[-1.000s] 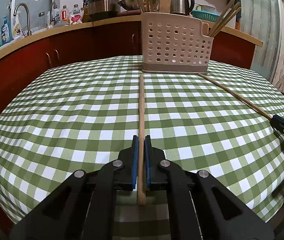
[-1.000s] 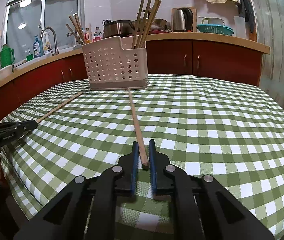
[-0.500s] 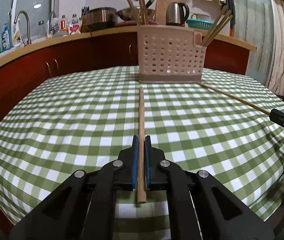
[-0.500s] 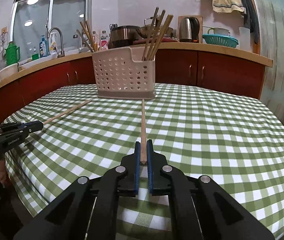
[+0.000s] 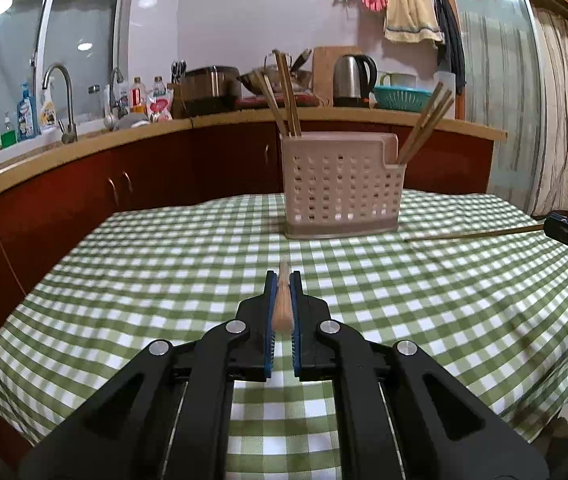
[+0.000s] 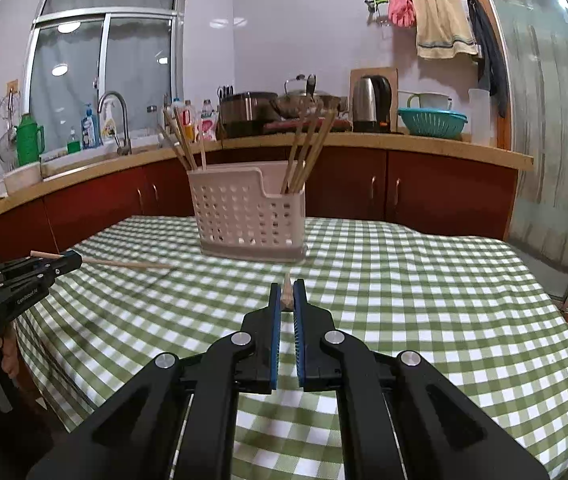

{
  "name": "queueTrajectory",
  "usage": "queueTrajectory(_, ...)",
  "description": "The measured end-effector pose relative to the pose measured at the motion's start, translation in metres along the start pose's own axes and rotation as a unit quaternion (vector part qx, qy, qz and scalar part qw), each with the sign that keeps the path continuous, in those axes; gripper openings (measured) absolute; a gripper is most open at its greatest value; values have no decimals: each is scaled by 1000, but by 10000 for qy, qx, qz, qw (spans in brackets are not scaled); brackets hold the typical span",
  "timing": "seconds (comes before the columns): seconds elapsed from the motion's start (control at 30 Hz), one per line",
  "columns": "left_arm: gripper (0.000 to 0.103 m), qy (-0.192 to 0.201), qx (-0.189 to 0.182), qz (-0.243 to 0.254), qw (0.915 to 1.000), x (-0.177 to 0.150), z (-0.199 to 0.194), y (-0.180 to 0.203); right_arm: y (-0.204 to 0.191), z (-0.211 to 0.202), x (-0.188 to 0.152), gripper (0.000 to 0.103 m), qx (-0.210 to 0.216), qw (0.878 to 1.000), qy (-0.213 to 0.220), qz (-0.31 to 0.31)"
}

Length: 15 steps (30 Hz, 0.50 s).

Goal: Organize utensils
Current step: 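Lift both held chopsticks upright and carry them over the caddy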

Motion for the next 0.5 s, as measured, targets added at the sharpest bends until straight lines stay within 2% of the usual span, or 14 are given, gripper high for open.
queueTrajectory(0.27,7,263,16,82,9996,22,-20,3,-1,-15,22,7,39,9996,240,108)
queueTrajectory(0.5,7,293,-89,64,9995,36,-28,5,-2,-20,37,7,100,9990,375,213)
Point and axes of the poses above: each gripper's, at about its wrist camera, not at the fingertips, and z roughly the way its jaws point, y to its right, x to its top, the point moved 1 cm from there along z, roughly the way its jaws point, and after that the axes turned 8 degrees about -x, right-handed, at the moved point
